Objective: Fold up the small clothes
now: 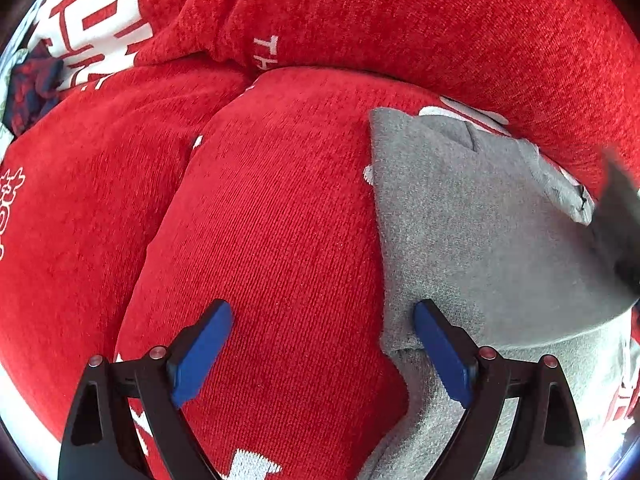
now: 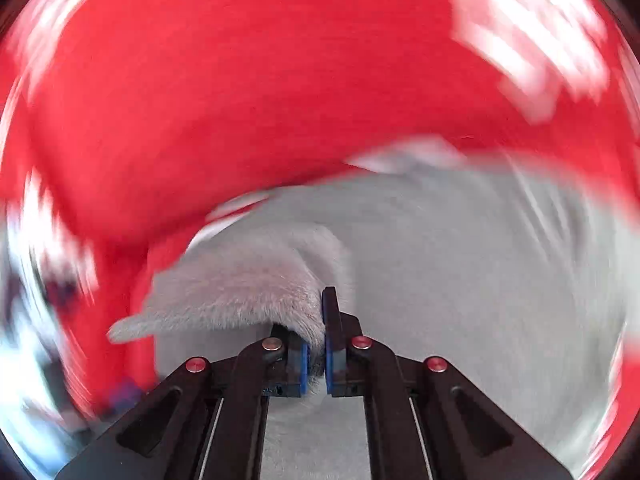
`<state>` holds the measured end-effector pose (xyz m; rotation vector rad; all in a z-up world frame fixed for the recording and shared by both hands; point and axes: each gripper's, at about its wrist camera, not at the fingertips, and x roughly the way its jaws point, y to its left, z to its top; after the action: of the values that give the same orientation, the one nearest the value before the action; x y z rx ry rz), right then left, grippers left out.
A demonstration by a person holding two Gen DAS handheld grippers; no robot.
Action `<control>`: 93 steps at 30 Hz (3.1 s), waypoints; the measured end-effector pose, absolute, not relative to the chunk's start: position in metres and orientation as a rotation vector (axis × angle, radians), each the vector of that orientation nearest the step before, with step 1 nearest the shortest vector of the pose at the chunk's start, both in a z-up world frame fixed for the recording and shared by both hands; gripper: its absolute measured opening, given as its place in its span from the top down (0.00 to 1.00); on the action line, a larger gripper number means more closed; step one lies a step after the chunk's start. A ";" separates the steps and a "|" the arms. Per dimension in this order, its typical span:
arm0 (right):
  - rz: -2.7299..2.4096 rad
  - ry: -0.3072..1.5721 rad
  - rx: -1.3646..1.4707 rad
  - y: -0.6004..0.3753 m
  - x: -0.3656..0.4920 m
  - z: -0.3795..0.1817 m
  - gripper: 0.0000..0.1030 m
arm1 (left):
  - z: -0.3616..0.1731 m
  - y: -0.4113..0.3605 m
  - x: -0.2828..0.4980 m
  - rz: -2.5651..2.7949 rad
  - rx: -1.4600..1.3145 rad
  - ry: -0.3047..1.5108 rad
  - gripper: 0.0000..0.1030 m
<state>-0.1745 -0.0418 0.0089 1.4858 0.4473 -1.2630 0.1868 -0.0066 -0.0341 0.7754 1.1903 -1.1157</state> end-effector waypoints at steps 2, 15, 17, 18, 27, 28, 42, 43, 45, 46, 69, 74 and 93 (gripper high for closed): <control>-1.274 0.368 1.661 -0.030 -0.207 -0.012 0.84 | -0.034 -0.009 0.187 -1.114 0.784 1.195 0.09; -1.318 0.500 1.519 -0.058 -0.235 0.020 0.98 | -0.025 -0.060 0.162 -1.123 0.878 1.092 0.10; -1.354 0.550 1.472 -0.053 -0.237 0.027 0.98 | -0.033 -0.061 0.156 -1.110 0.926 1.060 0.09; -1.382 0.578 1.474 -0.049 -0.245 0.026 0.98 | -0.034 -0.059 0.156 -1.114 0.921 1.050 0.09; -1.331 0.449 1.716 0.017 -0.320 0.014 0.91 | -0.016 -0.050 0.144 -1.118 0.967 1.058 0.10; -1.320 0.447 1.717 0.022 -0.321 0.016 0.86 | -0.014 -0.049 0.140 -1.127 0.971 1.059 0.09; -1.212 0.371 1.796 0.071 -0.338 0.022 0.59 | 0.004 -0.026 -0.009 -1.350 1.076 1.111 0.09; -1.216 0.367 1.799 0.074 -0.342 0.022 0.59 | 0.004 -0.025 -0.021 -1.363 1.081 1.120 0.09; -1.231 0.350 1.807 0.082 -0.354 0.022 0.59 | 0.004 -0.025 -0.037 -1.378 1.091 1.128 0.09; -1.236 0.337 1.811 0.084 -0.359 0.022 0.59 | 0.004 -0.024 -0.045 -1.387 1.100 1.128 0.09; -1.609 -0.418 1.898 0.150 -0.568 0.007 0.59 | -0.002 -0.020 -0.162 -1.509 1.215 1.110 0.10; -1.598 -0.559 1.889 0.147 -0.587 0.003 0.59 | -0.002 -0.022 -0.164 -1.505 1.208 1.113 0.09; -1.067 -0.245 1.528 -0.012 -0.466 0.092 0.95 | 0.018 -0.033 -0.083 -1.462 1.012 1.192 0.09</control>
<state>-0.4665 -0.0117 0.0922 1.5281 -0.2455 -1.0666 -0.0827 -0.0326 0.0175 1.0122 1.1920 -1.4616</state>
